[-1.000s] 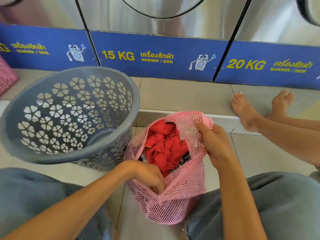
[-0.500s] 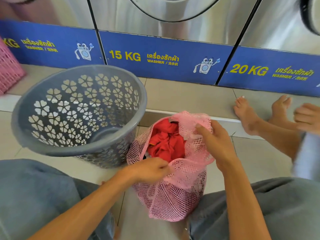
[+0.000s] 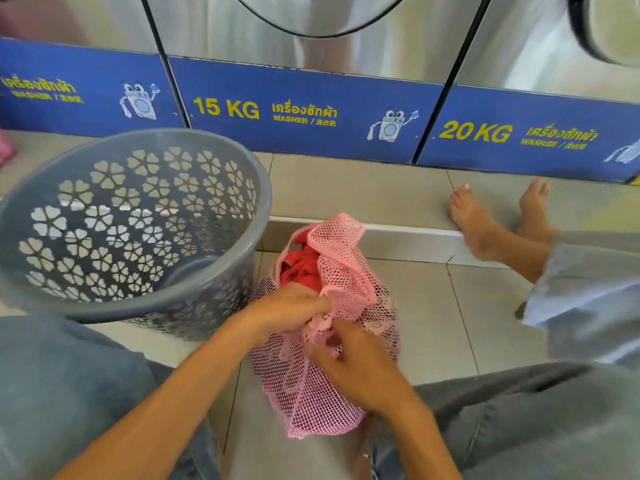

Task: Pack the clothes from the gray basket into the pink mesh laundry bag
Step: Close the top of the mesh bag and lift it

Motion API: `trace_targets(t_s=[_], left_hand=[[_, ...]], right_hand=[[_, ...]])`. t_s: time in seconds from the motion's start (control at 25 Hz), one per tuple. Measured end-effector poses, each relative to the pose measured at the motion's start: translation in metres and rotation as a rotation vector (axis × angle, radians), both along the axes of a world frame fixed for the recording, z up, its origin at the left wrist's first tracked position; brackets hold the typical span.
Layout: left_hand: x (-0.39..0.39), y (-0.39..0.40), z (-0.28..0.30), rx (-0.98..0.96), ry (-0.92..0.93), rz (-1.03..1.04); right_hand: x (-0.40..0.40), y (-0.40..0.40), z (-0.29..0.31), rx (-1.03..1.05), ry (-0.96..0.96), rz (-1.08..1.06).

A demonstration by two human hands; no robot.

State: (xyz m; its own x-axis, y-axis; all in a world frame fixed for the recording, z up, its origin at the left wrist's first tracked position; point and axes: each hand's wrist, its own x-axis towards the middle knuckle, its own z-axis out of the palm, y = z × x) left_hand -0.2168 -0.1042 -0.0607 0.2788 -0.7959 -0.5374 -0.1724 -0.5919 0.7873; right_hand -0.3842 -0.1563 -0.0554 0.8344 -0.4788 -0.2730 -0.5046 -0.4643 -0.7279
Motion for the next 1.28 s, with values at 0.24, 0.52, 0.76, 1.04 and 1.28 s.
trace_targets(t_s=[0.24,0.52,0.76,1.04,1.28], left_hand=[[0.007,0.006,-0.003,0.003,-0.084,0.01],[-0.004,0.025,0.013,-0.107,-0.523,0.079],[-0.014,0.028,-0.014,-0.174,-0.397,-0.079],[-0.006,0.032,-0.01,-0.194,-0.183,0.012],[-0.002,0.035,-0.012,-0.217,-0.043,0.082]], right_hand=[[0.004,-0.001,-0.006,0.056,-0.092,-0.071],[0.001,-0.005,-0.024,-0.054,-0.148,-0.31],[0.005,-0.002,-0.027,-0.034,-0.131,-0.283],[0.003,-0.002,-0.027,-0.007,-0.116,-0.275],[0.007,0.0,-0.019,0.016,-0.158,-0.19]])
